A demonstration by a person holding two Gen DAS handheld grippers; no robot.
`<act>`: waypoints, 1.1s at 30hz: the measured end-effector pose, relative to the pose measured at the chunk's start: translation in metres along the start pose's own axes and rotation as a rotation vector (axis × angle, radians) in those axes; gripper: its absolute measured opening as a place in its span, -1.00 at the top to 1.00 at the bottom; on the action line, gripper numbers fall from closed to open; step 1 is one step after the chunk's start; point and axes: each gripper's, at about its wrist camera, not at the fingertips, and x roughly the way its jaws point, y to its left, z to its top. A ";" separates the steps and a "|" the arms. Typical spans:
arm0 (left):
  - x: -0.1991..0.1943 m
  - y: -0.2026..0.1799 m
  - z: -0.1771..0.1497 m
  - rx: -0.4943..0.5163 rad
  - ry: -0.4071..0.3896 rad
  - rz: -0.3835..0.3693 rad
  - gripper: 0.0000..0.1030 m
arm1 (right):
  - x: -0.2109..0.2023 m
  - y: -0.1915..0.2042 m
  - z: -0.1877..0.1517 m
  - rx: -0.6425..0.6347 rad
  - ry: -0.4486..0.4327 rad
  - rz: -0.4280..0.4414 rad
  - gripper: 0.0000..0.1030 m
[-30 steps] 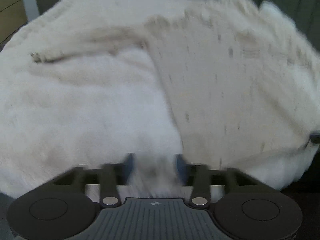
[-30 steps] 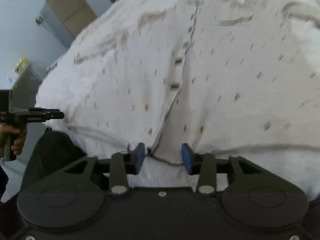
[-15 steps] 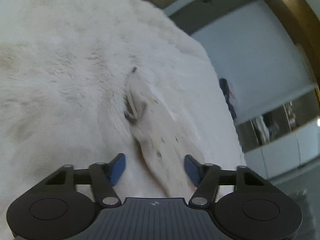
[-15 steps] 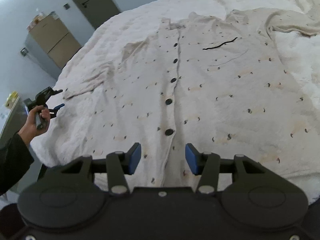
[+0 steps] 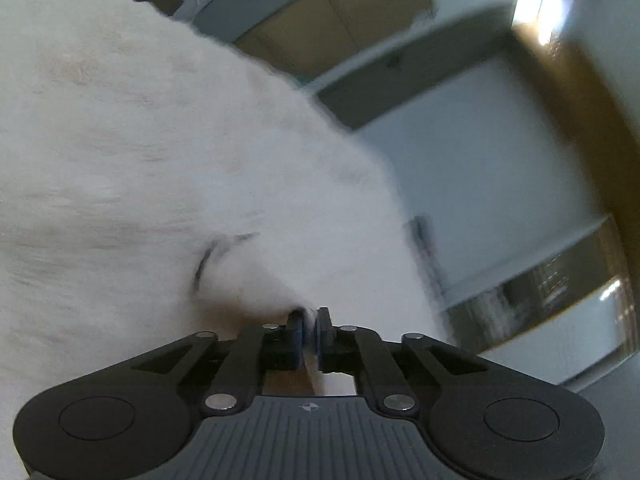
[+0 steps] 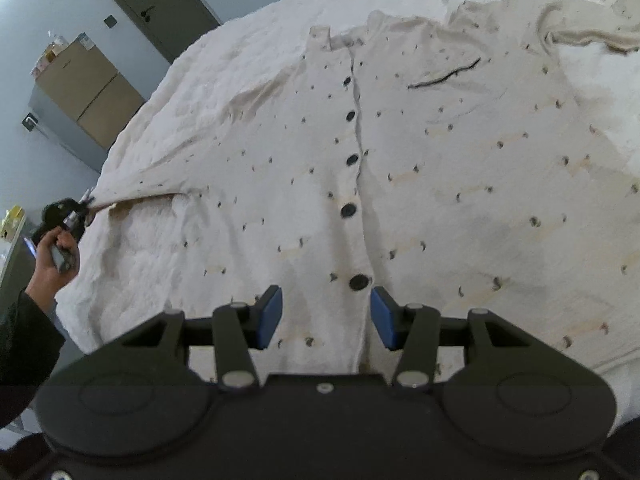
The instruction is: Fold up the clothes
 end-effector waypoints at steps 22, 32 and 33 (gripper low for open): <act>0.055 0.029 0.067 0.079 0.165 0.025 -0.27 | -0.009 -0.008 -0.001 0.003 -0.021 -0.093 0.06; 0.128 -0.004 0.094 0.321 0.362 0.101 -0.27 | 0.000 -0.012 -0.003 -0.007 0.001 -0.151 0.05; 0.133 -0.009 0.091 0.363 0.361 0.120 0.11 | 0.001 -0.012 -0.001 -0.006 0.002 -0.158 0.05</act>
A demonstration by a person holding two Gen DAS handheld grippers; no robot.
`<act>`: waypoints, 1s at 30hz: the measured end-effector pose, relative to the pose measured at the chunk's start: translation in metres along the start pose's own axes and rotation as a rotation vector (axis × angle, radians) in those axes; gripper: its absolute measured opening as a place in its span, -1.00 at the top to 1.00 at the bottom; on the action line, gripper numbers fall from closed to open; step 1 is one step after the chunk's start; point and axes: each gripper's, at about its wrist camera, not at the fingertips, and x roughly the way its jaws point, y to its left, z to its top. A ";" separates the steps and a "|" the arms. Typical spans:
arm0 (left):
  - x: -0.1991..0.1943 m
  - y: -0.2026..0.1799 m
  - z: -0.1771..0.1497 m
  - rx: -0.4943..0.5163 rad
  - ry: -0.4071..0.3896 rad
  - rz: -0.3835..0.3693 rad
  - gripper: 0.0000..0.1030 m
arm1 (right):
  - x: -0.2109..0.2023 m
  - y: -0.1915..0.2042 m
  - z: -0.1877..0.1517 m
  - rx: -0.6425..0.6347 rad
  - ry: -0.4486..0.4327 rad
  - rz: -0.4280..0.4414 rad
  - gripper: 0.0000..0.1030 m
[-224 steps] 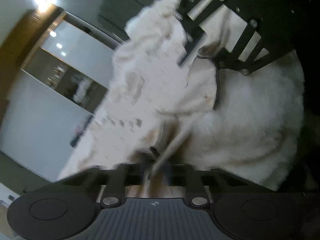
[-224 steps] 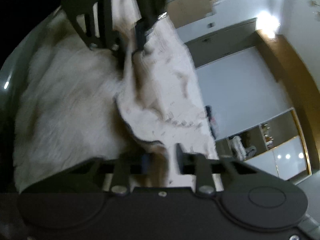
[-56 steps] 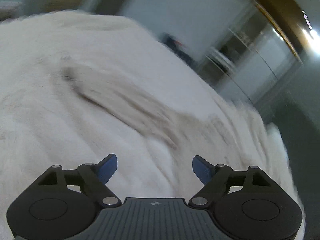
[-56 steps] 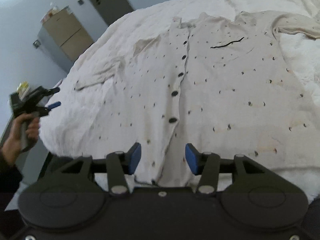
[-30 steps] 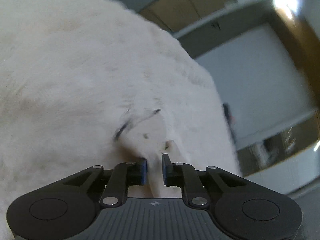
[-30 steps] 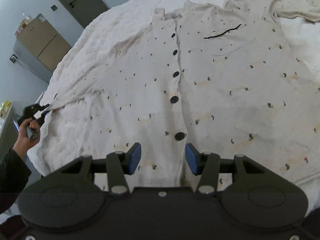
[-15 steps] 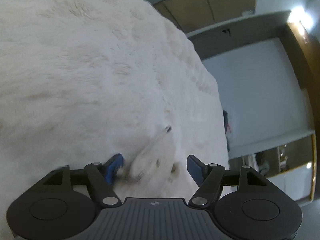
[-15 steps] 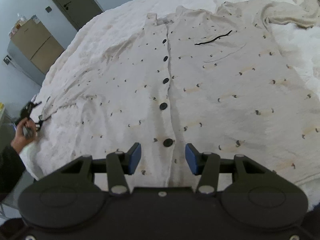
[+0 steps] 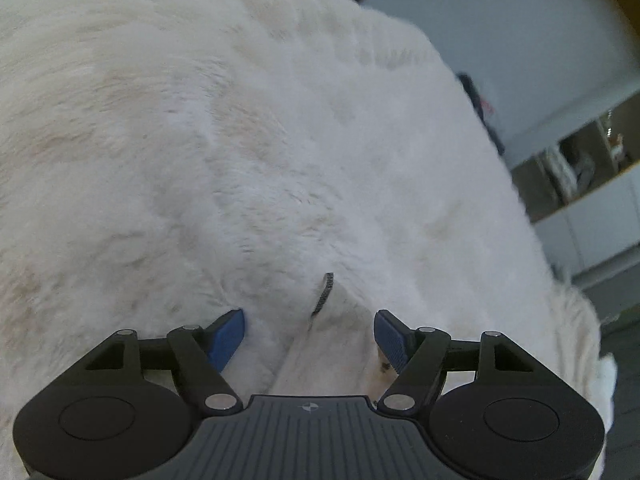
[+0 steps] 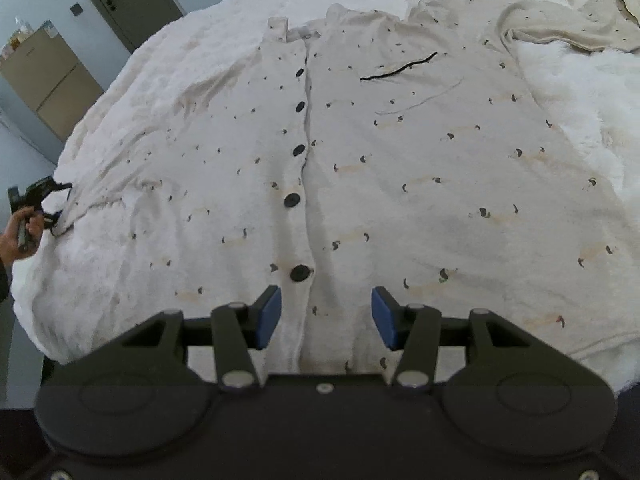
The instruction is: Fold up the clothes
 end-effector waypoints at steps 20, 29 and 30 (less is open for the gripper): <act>-0.085 -0.054 -0.071 -0.098 -0.486 0.169 -0.44 | -0.023 -0.038 0.023 0.017 -0.112 0.047 -0.02; -0.135 -0.150 -0.268 -0.031 -0.397 -0.160 -0.75 | -0.048 -0.178 0.077 0.229 -0.341 -0.001 -0.32; -0.138 -0.155 -0.283 -0.021 -0.389 -0.157 -0.77 | -0.048 -0.198 0.088 0.258 -0.378 -0.012 -0.38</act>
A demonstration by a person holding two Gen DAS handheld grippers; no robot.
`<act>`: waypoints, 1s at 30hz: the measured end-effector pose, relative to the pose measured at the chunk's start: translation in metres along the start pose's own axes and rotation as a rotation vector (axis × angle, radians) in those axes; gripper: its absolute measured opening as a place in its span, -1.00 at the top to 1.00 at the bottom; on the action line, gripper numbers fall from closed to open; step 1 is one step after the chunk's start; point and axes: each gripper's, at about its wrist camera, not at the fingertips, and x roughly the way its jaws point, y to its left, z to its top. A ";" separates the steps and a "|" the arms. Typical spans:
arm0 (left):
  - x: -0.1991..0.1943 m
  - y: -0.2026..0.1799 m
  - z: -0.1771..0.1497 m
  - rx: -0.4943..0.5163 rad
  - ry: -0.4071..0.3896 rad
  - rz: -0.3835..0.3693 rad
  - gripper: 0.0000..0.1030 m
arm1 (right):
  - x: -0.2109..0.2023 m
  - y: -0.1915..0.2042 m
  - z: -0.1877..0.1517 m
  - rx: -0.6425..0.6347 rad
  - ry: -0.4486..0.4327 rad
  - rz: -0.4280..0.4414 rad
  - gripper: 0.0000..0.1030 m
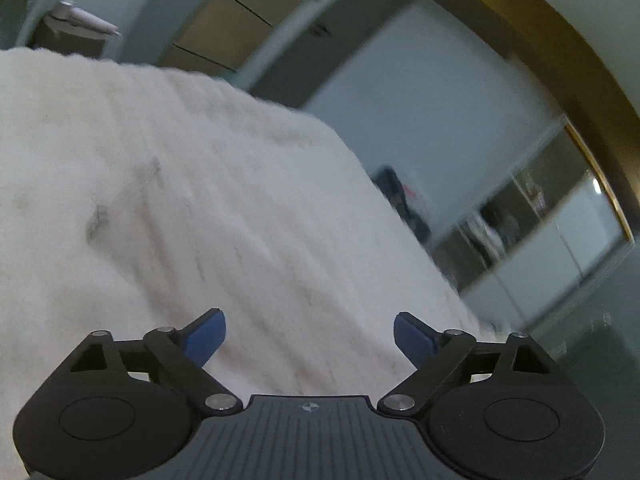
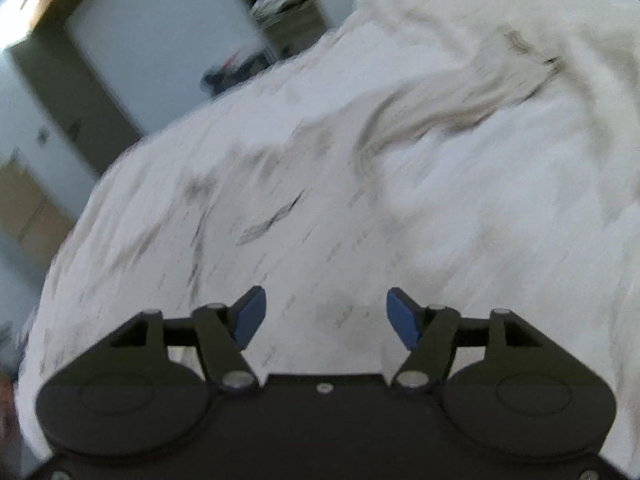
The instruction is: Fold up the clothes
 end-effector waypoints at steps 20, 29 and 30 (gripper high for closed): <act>-0.037 -0.021 -0.105 0.249 0.106 0.296 -0.71 | 0.164 -0.204 0.184 0.425 -0.360 -0.023 0.95; -0.039 -0.005 -0.102 0.182 0.146 0.258 -0.71 | 0.076 -0.190 0.254 0.216 -0.537 -0.072 0.94; -0.040 -0.004 -0.102 0.181 0.148 0.256 -0.71 | 0.081 -0.193 0.255 0.200 -0.494 -0.092 0.94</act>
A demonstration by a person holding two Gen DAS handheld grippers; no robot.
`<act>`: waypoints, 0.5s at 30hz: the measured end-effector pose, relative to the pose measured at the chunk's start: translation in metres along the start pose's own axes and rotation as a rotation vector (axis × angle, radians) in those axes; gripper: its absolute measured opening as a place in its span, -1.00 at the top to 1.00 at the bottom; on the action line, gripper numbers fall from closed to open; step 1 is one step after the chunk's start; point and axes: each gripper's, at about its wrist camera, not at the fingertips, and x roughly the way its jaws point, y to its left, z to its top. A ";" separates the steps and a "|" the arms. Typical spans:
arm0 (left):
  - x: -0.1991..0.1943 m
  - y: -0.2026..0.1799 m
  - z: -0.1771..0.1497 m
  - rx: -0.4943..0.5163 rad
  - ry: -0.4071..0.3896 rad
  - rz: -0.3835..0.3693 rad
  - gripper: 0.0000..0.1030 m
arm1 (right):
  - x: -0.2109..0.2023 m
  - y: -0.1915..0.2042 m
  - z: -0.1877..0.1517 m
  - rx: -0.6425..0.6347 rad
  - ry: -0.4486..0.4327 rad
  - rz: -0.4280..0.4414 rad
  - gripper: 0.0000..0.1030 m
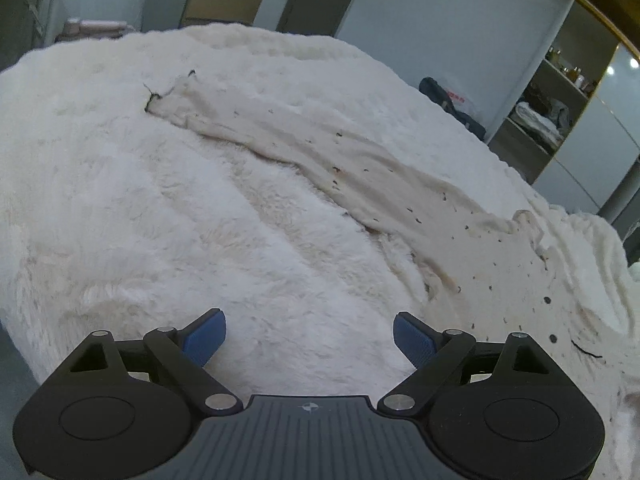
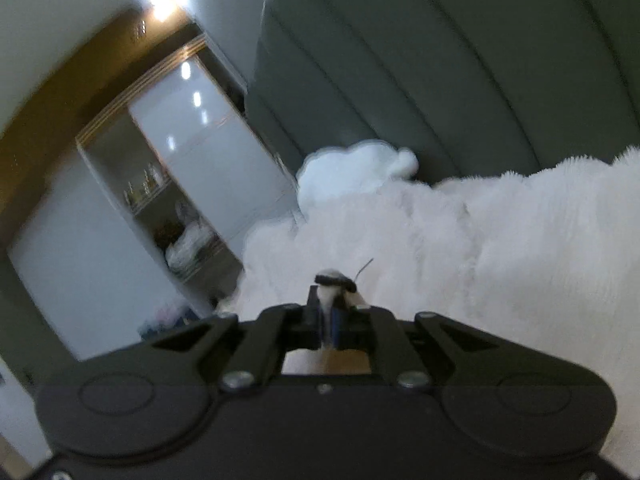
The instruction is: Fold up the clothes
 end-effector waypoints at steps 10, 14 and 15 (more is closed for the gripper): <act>-0.001 0.004 -0.001 -0.020 0.021 -0.032 -0.72 | 0.001 0.014 -0.017 -0.031 0.070 -0.071 0.89; 0.001 0.007 0.000 -0.023 0.036 -0.076 -0.72 | -0.028 0.102 -0.010 -0.194 0.010 0.006 0.88; 0.002 0.006 0.000 -0.017 0.039 -0.087 -0.72 | -0.035 0.121 -0.009 -0.228 -0.001 0.027 0.88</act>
